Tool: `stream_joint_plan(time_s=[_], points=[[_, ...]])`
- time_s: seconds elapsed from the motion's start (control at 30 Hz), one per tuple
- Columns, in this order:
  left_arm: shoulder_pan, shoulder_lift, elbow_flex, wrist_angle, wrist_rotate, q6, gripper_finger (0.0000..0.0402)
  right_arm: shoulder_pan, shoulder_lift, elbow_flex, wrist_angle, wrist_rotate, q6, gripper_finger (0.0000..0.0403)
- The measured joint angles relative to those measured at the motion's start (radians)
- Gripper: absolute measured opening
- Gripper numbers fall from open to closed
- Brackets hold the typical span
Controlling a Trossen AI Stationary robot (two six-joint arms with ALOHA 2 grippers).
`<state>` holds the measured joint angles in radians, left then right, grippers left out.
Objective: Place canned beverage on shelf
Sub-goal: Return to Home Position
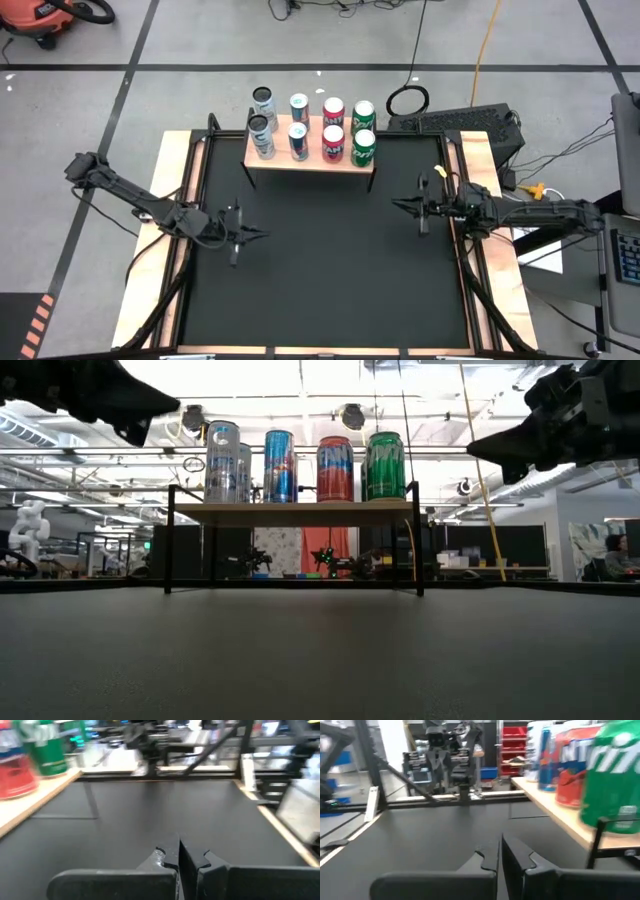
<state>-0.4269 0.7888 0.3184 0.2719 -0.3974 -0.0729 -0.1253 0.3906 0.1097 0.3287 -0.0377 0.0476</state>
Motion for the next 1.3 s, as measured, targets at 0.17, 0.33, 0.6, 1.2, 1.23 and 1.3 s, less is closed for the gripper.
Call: stream_joint_plan(time_s=[0.17,0.33,0.6,1.2,1.23,1.3], points=[[0.000,-0.001,0.000,0.008,0.067,0.041,0.0000,0.034,0.000,0.000,-0.032,-0.021,0.015,0.0000],[0.010,-0.004,0.001,0.016,0.117,0.103,0.0000,0.052,0.000,0.000,-0.036,-0.033,0.000,0.0000],[0.085,-0.011,-0.118,0.217,0.227,0.150,0.0000,0.056,0.001,0.000,-0.103,-0.070,-0.007,0.0000],[0.242,-0.117,-0.311,0.376,0.381,0.162,0.0000,0.055,-0.029,-0.090,-0.061,-0.093,-0.015,0.0000],[0.251,-0.124,-0.311,0.376,0.398,0.170,0.0000,0.055,-0.033,-0.091,-0.058,-0.093,-0.021,0.0000],[0.272,-0.136,-0.311,0.372,0.415,0.187,0.0000,0.055,-0.041,-0.091,-0.055,-0.093,-0.030,0.0000]])
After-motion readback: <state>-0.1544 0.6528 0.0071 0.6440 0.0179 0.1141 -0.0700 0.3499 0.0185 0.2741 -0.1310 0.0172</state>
